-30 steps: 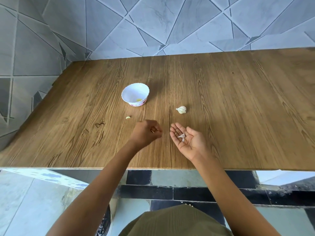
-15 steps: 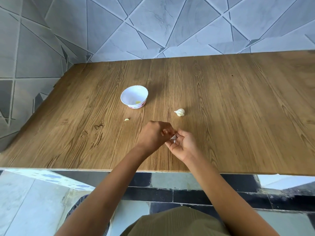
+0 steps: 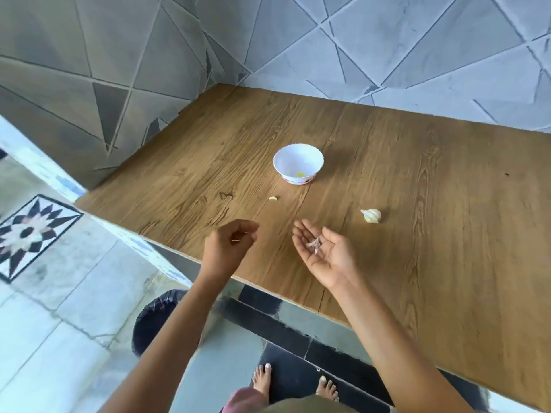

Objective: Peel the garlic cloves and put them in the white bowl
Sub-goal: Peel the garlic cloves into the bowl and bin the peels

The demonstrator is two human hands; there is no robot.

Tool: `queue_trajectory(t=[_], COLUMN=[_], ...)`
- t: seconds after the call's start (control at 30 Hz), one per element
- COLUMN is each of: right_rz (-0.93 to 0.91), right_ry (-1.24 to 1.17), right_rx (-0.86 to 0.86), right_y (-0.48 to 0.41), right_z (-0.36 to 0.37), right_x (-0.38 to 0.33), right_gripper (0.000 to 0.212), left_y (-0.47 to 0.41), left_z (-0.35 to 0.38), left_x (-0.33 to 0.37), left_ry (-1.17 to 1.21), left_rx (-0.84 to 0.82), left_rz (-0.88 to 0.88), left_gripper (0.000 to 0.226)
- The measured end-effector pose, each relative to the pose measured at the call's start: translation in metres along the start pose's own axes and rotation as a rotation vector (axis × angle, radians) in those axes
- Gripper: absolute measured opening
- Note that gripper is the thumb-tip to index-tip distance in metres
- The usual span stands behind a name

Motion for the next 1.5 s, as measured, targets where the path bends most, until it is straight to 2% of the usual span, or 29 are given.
queue_trajectory(t=[0.03, 0.1, 0.13, 0.2, 0.3, 0.5, 0.67, 0.8, 0.97, 1.1, 1.3, 1.43, 1.5], right_rz=[-0.006, 0.324, 0.323, 0.346, 0.329, 0.565, 0.706, 0.755, 0.764, 0.773, 0.755, 0.799, 0.834], right_ry=[-0.001, 0.236, 0.285, 0.242, 0.209, 0.359, 0.423, 0.474, 0.591, 0.748, 0.884, 0.876, 0.916], right_rx=[-0.008, 0.010, 0.035, -0.042, -0.061, -0.112, -0.130, -0.077, 0.126, 0.223, 0.322, 0.336, 0.342], right_y=[0.000, -0.035, -0.032, -0.034, -0.034, -0.063, -0.094, -0.139, -0.219, -0.292, -0.372, -0.404, -0.409], right_z=[-0.002, 0.045, 0.042, 0.042, 0.040, 0.074, 0.071, 0.042, -0.033, -0.114, -0.247, -0.303, -0.319], right_x=[-0.004, 0.078, 0.077, 0.079, 0.085, 0.233, 0.368, 0.450, 0.522, 0.579, 0.641, 0.654, 0.657], right_gripper=[0.041, 0.042, 0.042, 0.041, 0.041, 0.037, 0.038, 0.038, 0.037, 0.035, 0.052, 0.073, 0.070], left_y=[0.003, 0.050, 0.053, 0.062, 0.065, 0.111, 0.143, 0.160, 0.160, 0.153, 0.140, 0.124, 0.115], left_z=[0.002, -0.070, -0.067, -0.061, -0.058, -0.154, -0.230, -0.249, -0.220, -0.172, -0.083, -0.042, -0.029], left_x=[-0.006, -0.065, -0.067, -0.078, -0.073, -0.156, -0.236, -0.306, -0.408, -0.520, -0.687, -0.743, -0.751], left_ry=[0.014, 0.109, 0.124, 0.129, 0.184, 0.203, 0.164, 0.205, 0.284, 0.360, 0.398, 0.460, 0.590], left_rx=[0.016, 0.408, 0.404, 0.369, 0.334, 0.533, 0.568, 0.575, 0.573, 0.575, 0.551, 0.623, 0.607], left_rz=[-0.044, -0.269, -0.276, -0.295, -0.292, -0.391, -0.489, -0.653, -0.777, -0.881, -1.007, -1.010, -0.874], left_gripper=[0.016, 0.019, 0.020, 0.024, 0.028, 0.025, 0.026, 0.024, 0.025, 0.023, 0.022, 0.025, 0.028])
Point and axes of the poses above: each hand's wrist, its own y-axis away from the middle knuckle, its own z-axis out of the palm, x = y × z, the point moved 1 cm from there along -y, towards the middle knuckle, and after that the axes turned 7 degrees about -x, right-handed, at the moved point
